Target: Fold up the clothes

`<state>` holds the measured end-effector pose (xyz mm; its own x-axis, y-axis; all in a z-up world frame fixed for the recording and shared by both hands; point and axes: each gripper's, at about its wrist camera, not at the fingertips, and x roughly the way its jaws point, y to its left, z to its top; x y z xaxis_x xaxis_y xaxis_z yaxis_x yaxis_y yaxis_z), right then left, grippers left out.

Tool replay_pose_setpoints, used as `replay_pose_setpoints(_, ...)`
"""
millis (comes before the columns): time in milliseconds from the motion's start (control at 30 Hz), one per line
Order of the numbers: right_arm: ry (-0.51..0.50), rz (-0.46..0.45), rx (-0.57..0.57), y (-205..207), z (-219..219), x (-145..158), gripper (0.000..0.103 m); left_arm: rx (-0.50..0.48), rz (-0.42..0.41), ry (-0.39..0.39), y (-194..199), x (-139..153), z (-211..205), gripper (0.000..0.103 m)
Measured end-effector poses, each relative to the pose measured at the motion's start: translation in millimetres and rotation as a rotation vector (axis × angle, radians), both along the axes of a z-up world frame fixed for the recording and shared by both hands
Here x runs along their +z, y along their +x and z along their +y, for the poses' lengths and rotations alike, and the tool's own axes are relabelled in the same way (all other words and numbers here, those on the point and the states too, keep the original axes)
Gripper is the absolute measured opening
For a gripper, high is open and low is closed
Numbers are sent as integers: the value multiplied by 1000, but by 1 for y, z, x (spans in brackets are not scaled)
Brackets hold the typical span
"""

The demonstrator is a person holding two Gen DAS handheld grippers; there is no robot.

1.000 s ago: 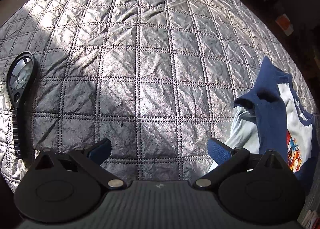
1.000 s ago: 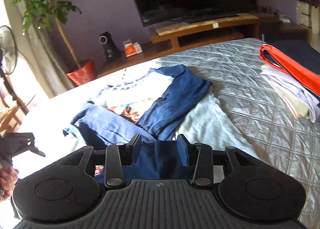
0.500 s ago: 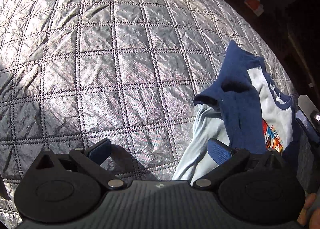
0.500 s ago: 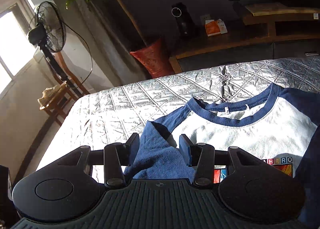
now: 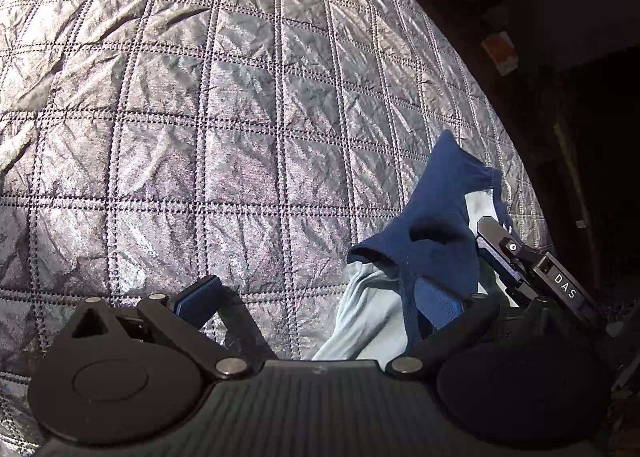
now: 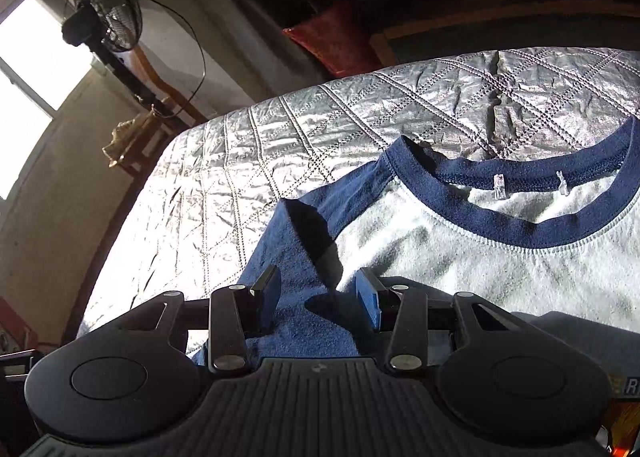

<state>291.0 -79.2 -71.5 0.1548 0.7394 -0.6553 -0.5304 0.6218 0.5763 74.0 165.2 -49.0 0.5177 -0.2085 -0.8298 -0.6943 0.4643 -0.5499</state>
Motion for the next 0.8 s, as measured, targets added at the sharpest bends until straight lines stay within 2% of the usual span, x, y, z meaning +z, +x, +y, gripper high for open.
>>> replay_pose_setpoints(33,0,5,2,0,1,-1,50,5,-15,-35,1,0,0,102)
replay_pose_setpoints(133,-8,12,10,0,3,-4,50,27,-28,-76,0,-3,2,102)
replay_pose_setpoints(233,2,16,-1,1,1,-6,48,75,-53,-178,-2,-14,5,102)
replay_pose_setpoints(333,8,22,-16,2,-2,-8,38,141,-132,-311,-7,-22,10,102)
replay_pose_setpoints(367,8,22,-18,2,-3,-10,30,151,-163,-331,-6,-22,11,102)
replay_pose_setpoints(467,12,21,-21,2,-4,-12,27,169,-244,-381,-3,-20,12,102)
replay_pose_setpoints(567,3,-3,-16,1,-2,-10,27,175,-267,-429,2,-26,8,102)
replay_pose_setpoints(633,12,-19,1,1,-1,-5,27,179,-273,-430,4,-32,5,101)
replay_pose_setpoints(800,-10,-27,34,3,6,0,27,201,-343,-475,10,-43,1,89)
